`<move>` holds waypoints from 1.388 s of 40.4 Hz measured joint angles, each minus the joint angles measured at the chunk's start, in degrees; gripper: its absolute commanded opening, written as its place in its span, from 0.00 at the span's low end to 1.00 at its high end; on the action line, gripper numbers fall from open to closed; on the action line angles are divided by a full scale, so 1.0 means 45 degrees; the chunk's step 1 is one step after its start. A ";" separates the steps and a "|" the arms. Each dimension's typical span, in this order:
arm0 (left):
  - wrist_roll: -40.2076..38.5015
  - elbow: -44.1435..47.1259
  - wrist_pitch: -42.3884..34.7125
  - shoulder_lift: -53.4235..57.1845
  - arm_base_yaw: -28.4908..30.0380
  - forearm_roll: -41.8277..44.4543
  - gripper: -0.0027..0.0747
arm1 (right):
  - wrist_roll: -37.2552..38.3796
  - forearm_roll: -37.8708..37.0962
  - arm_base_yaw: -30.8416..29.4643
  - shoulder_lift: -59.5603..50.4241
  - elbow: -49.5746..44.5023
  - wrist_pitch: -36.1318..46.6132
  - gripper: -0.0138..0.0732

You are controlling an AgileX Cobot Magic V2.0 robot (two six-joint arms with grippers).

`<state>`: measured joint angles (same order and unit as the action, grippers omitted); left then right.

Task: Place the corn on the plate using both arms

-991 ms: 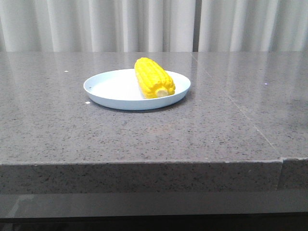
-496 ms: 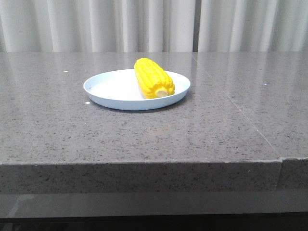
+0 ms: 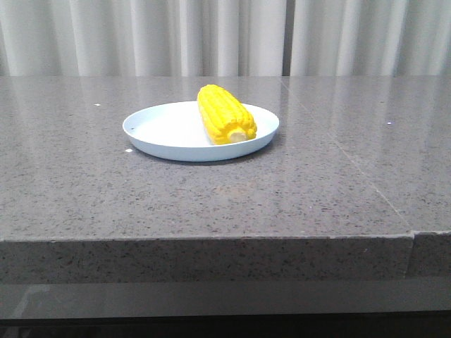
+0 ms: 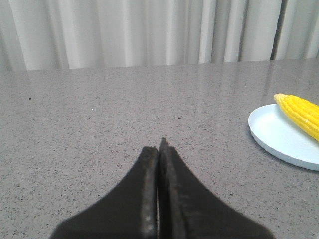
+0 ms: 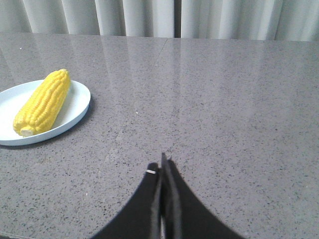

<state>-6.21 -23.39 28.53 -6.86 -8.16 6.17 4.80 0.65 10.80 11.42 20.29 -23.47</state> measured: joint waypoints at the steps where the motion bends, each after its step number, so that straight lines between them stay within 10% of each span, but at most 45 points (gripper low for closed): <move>1: 0.0000 0.0000 0.0000 0.0000 0.0000 0.0000 0.01 | 0.0000 0.0000 0.0000 0.0000 0.0000 0.0000 0.05; 36: 0.0000 0.0085 -0.0135 0.0000 0.0000 -0.0027 0.01 | 0.0000 -0.0004 0.0000 -0.0021 0.0000 0.0000 0.05; 56: 0.1512 0.3610 -0.2929 0.1581 0.1453 -0.1820 0.01 | 0.0000 -0.0026 0.0000 -0.0021 0.0000 0.0008 0.05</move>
<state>0.60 -7.14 15.35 0.25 -1.62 -2.02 4.80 0.53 10.80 11.33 20.29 -23.43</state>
